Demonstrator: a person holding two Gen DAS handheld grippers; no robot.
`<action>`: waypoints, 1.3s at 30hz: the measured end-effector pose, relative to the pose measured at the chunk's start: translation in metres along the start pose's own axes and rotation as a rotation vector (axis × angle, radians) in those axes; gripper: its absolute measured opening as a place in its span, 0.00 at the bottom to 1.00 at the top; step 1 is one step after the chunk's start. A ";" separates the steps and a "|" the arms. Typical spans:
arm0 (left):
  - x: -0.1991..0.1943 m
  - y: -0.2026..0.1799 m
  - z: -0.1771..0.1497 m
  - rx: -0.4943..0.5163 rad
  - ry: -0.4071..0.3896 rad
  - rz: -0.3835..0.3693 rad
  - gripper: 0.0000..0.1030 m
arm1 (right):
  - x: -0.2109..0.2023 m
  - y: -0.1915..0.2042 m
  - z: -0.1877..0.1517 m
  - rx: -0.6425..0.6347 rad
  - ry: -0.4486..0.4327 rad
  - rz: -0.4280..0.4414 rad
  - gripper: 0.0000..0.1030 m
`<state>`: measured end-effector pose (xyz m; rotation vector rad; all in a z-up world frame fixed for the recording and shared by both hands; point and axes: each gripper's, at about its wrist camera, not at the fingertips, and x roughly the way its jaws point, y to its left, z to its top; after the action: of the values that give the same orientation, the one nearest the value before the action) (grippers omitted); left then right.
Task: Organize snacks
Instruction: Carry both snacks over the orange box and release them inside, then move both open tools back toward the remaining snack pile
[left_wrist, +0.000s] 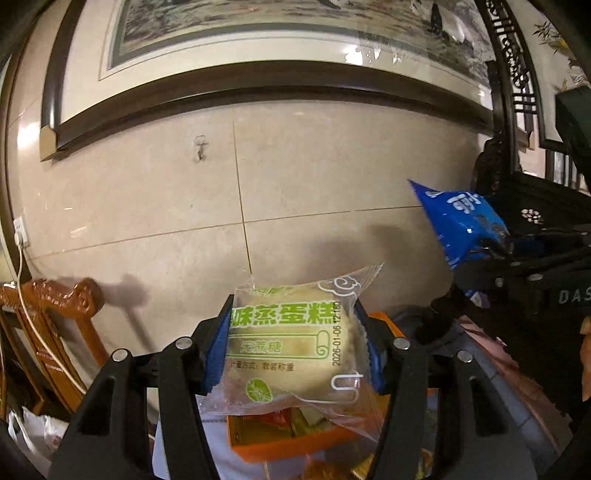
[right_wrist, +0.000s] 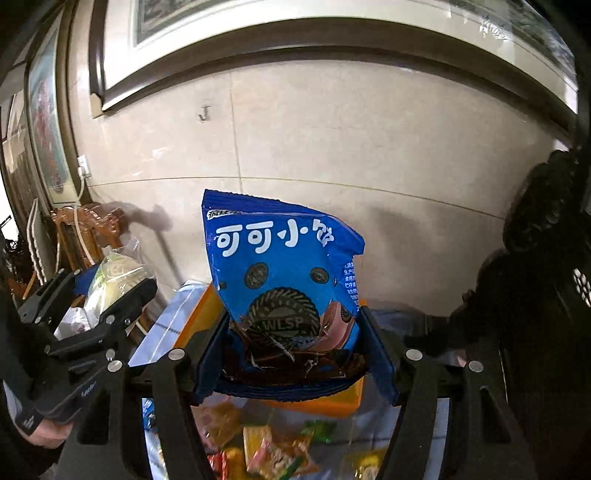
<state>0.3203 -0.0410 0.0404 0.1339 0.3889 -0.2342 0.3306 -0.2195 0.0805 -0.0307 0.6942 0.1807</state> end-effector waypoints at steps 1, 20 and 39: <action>0.011 -0.002 0.004 0.008 0.003 0.013 0.55 | 0.011 -0.001 0.006 0.000 0.006 0.000 0.65; 0.054 0.039 -0.078 -0.072 0.163 0.079 0.87 | 0.090 -0.018 -0.077 0.011 0.195 0.003 0.89; 0.031 0.042 -0.246 -0.162 0.453 0.128 0.87 | 0.103 0.051 -0.297 -0.150 0.515 0.045 0.90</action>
<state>0.2705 0.0364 -0.1938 0.0511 0.8448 -0.0426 0.2110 -0.1794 -0.2122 -0.2107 1.1942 0.2722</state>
